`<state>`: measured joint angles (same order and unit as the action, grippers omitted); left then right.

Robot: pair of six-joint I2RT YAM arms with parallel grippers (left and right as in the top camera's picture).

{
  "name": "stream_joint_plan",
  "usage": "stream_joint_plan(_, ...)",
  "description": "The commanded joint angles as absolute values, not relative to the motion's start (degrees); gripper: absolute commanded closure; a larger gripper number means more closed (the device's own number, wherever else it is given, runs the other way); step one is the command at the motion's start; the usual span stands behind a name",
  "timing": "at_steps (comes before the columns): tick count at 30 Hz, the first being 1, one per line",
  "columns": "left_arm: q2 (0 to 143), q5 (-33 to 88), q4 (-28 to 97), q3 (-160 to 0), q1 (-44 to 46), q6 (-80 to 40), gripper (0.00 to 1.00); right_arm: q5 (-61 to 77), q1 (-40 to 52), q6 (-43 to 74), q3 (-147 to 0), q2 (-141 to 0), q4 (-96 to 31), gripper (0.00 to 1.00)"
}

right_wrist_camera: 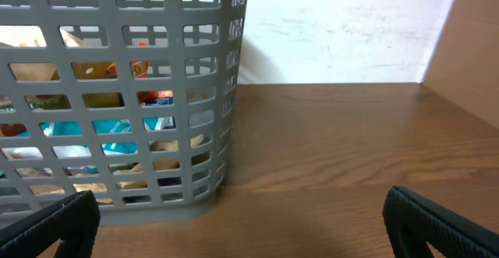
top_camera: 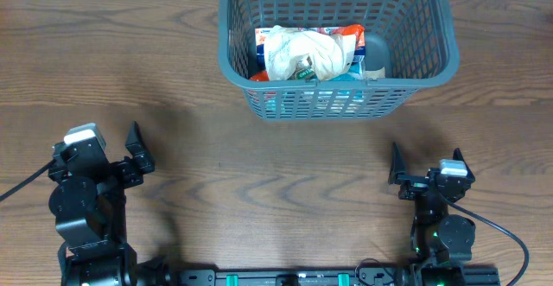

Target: Pack container

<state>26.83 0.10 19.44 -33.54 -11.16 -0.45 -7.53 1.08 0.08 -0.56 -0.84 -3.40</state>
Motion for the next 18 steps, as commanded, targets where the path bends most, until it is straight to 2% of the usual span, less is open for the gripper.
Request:
stream_joint_plan(1,26.5,0.9,19.2,-33.4,-11.2,-1.4,0.01,-8.1,0.8,1.3,-0.3,-0.3,-3.5,0.01)
stream_joint_plan(6,25.8,0.9,21.2,-33.4,-10.0,-1.4,0.01,-8.1,0.8,1.3,-0.3,-0.3,-3.5,0.01)
stream_joint_plan(12,20.7,0.4,23.6,-33.0,0.5,-1.3,0.01,-8.1,0.8,1.3,-0.3,-0.3,-3.5,0.01)
stream_joint_plan(15,18.0,-2.2,20.6,-31.9,3.3,-1.2,0.01,-8.1,0.8,1.3,-0.3,-0.3,-3.5,0.01)
stream_joint_plan(18,15.0,-3.8,12.4,-27.6,4.4,-1.0,0.01,-8.1,0.8,1.3,-0.3,-0.3,-3.5,0.01)
